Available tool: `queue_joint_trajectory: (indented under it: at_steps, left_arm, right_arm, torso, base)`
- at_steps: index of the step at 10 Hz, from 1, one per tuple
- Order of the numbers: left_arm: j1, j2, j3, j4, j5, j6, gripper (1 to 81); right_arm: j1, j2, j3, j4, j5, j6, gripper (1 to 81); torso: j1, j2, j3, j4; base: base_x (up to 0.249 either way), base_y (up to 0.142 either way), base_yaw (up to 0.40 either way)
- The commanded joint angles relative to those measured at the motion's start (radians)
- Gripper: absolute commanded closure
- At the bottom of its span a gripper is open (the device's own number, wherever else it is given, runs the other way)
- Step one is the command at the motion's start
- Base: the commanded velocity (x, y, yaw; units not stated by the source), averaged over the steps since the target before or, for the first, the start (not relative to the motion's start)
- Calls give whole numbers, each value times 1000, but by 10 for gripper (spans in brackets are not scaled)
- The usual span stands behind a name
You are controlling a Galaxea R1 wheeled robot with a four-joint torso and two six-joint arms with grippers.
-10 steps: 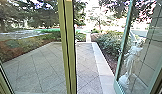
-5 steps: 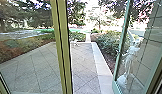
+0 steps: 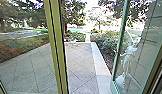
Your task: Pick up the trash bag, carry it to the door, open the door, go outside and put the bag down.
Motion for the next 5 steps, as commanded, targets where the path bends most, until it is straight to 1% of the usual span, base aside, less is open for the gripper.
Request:
queue_joint_trajectory:
  at_steps: [1, 5]
  left_arm:
    - [-54, -5, 4, 9, 53, 6, 811]
    - [-54, -3, 4, 11, 53, 6, 811]
  right_arm:
    - [36, 24, 18, -14, -59, -11, 10]
    - [37, 24, 18, -14, -62, -11, 10]
  torso:
    - [0, 0, 0, 0]
    - [0, 0, 0, 0]
  base:
    - [0, -98, 0]
    - [0, -98, 0]
